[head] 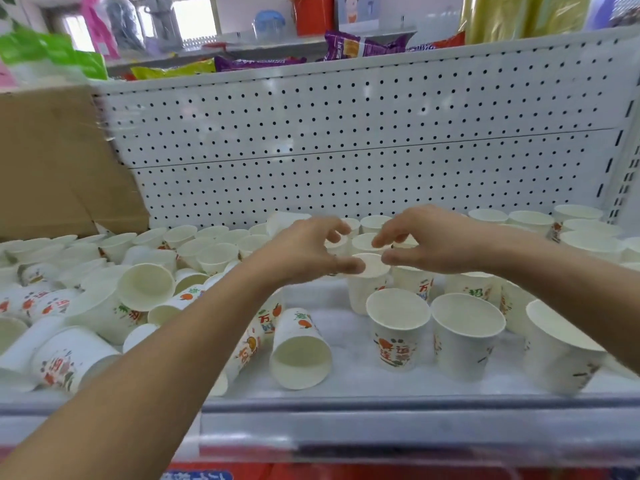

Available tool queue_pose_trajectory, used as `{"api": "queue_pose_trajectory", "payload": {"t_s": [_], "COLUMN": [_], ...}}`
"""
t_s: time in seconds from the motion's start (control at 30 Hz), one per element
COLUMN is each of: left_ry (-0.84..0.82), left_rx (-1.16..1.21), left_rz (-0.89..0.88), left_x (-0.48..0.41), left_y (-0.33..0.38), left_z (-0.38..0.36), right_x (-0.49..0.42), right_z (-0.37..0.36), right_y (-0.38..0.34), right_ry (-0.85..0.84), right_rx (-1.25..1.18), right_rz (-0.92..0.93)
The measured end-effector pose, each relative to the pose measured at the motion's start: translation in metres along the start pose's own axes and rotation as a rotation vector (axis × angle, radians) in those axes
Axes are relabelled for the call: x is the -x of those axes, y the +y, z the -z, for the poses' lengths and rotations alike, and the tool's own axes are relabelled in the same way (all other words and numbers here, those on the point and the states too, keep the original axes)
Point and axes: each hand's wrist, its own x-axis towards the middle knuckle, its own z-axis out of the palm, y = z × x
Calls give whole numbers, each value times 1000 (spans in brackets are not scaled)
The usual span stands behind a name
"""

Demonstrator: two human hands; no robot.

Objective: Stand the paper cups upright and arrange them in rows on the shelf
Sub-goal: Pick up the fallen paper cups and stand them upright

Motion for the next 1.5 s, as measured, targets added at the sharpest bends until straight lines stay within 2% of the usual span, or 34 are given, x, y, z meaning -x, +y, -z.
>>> {"api": "queue_pose_trajectory", "payload": {"t_s": [0.1, 0.23, 0.4, 0.67, 0.83, 1.23, 1.37, 1.43, 1.5], "left_ry": [199, 398, 448, 538, 515, 465, 451, 389, 327], "left_rx": [101, 24, -166, -260, -229, -118, -89, -73, -74], "left_rz": [24, 124, 148, 94, 61, -17, -43, -43, -61], "left_x": [57, 143, 178, 169, 163, 153, 153, 151, 146], "left_y": [-17, -52, -83, -96, -102, -101, -98, -96, -93], "left_z": [21, 17, -27, -51, -51, -39, -29, -19, -7], "right_x": [13, 41, 43, 39, 34, 20, 23, 24, 25], "right_z": [1, -15, -69, -109, -114, -117, -98, -79, -58], "right_y": [-37, -98, -142, -145, -145, -152, -151, -149, -144], "right_ry": [103, 75, 21, 99, 148, 161, 253, 216, 85], "right_rx": [-64, -124, 90, 87, 42, 152, 162, 133, 104], "right_rz": [71, 134, -20, -141, -146, -186, -168, -159, -136]}}
